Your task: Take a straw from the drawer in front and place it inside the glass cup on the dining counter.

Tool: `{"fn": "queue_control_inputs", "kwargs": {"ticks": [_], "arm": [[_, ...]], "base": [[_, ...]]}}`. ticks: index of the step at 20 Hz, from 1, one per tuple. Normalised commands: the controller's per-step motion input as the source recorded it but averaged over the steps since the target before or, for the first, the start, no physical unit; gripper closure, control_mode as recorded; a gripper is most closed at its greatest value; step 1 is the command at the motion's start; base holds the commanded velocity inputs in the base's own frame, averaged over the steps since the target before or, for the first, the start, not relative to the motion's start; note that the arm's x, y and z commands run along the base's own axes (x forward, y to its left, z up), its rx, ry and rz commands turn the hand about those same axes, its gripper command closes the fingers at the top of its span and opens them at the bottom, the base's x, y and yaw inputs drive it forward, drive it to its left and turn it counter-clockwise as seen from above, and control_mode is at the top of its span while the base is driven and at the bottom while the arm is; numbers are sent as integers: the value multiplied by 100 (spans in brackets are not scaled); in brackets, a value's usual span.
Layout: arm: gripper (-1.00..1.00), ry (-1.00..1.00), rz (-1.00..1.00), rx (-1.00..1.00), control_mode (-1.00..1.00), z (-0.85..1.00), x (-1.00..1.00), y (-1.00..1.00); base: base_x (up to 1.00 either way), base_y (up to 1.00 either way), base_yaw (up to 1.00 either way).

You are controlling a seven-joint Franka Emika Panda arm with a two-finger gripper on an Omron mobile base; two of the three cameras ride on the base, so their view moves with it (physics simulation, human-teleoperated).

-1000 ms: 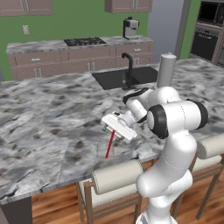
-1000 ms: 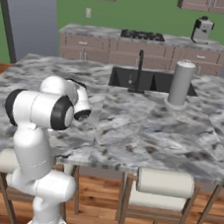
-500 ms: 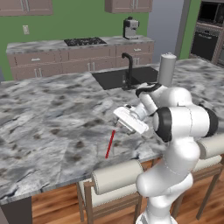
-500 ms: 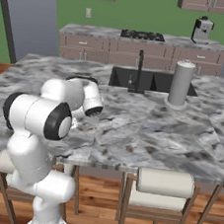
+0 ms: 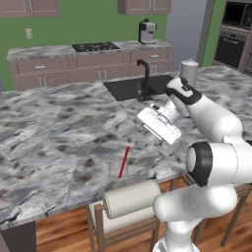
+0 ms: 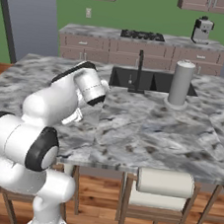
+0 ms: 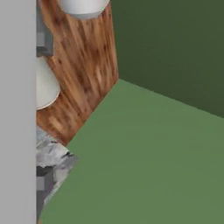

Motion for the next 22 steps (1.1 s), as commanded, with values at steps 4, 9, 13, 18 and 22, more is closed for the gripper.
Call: {"fn": "queue_control_inputs", "kwargs": {"ticks": [4, 9, 13, 18, 22], "arm": [[-100, -44, 0, -20, -100, 58, -65, 0], [-100, -45, 1, -21, -100, 39, -66, 6], [-100, -47, 2, -25, -100, 17, -55, 15], [-100, -38, 6, -20, -100, 2, -24, 13], [-100, -10, 11, -15, -100, 0, 0, 12]], "base": [[0, 0, 0], [0, 0, 0], [0, 0, 0], [0, 0, 0], [0, 0, 0]]}}
